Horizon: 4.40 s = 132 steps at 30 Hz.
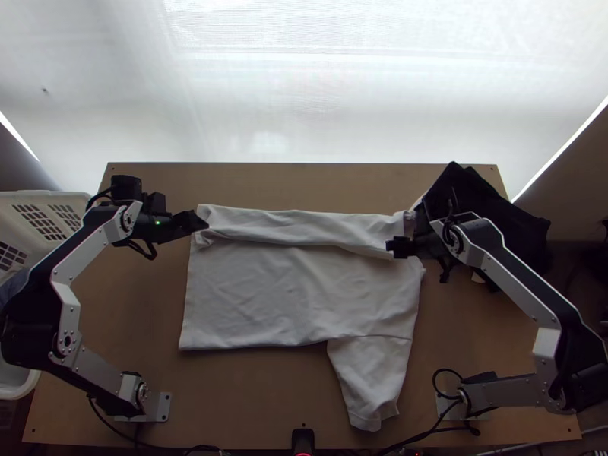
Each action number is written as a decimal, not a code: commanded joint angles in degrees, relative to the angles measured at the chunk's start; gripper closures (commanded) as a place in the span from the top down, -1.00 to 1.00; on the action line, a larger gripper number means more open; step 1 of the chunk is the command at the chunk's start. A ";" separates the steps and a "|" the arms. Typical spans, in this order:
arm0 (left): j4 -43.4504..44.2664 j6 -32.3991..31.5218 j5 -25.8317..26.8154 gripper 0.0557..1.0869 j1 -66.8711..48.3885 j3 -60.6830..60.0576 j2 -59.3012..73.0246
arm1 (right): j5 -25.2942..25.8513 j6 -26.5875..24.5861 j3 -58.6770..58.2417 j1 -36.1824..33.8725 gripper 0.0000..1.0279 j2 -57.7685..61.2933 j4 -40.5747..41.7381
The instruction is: Fold the t-shirt
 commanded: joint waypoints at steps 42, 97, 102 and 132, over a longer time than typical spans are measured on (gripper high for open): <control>-11.58 6.41 -2.59 0.88 -1.54 -8.63 -19.73 | -17.19 5.76 -26.28 9.85 0.92 -43.35 -28.82; -9.03 7.38 -2.77 0.88 0.65 -4.24 -11.91 | -25.54 -0.66 -25.67 31.12 0.37 -8.45 -24.42; -9.20 7.64 -2.77 0.88 1.01 -4.24 -12.44 | -17.37 -0.39 -25.67 31.29 -0.93 -12.06 -18.54; -9.64 9.40 -2.33 0.88 2.76 -3.89 -12.61 | -21.85 -4.61 -11.08 34.28 -0.94 -18.03 -22.58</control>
